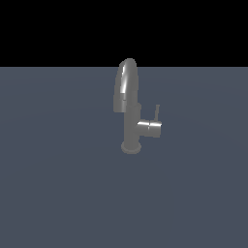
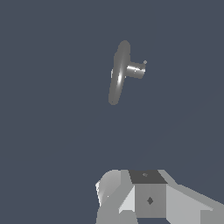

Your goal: Turn on the faucet by rotating a designated handle.

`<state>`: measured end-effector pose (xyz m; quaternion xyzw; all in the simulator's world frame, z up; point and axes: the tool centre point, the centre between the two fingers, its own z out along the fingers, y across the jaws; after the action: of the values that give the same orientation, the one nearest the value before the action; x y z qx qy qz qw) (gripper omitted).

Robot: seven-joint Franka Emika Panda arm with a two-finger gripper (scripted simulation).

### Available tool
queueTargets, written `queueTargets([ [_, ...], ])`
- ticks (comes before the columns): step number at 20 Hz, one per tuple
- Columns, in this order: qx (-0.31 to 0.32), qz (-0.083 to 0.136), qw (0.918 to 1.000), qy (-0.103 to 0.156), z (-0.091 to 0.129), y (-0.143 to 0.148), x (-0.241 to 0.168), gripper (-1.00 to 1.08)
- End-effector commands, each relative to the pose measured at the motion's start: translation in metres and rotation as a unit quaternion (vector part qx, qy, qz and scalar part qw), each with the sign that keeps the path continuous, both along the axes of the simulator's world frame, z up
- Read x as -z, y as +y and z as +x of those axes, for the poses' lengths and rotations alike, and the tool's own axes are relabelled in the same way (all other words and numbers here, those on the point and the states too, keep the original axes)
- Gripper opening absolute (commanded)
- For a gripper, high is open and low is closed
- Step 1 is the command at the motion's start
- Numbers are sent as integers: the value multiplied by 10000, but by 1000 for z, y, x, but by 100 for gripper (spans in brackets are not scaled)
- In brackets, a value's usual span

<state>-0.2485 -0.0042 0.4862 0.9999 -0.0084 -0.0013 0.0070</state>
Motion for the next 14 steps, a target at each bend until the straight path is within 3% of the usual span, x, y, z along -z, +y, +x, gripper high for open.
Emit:
queueTargets([
  [1, 0, 0, 10000, 0, 0, 0, 0, -100],
  [8, 98, 95, 9999, 75, 7, -1, 1, -100],
  [14, 342, 330, 9985, 262, 23, -3, 4, -100],
])
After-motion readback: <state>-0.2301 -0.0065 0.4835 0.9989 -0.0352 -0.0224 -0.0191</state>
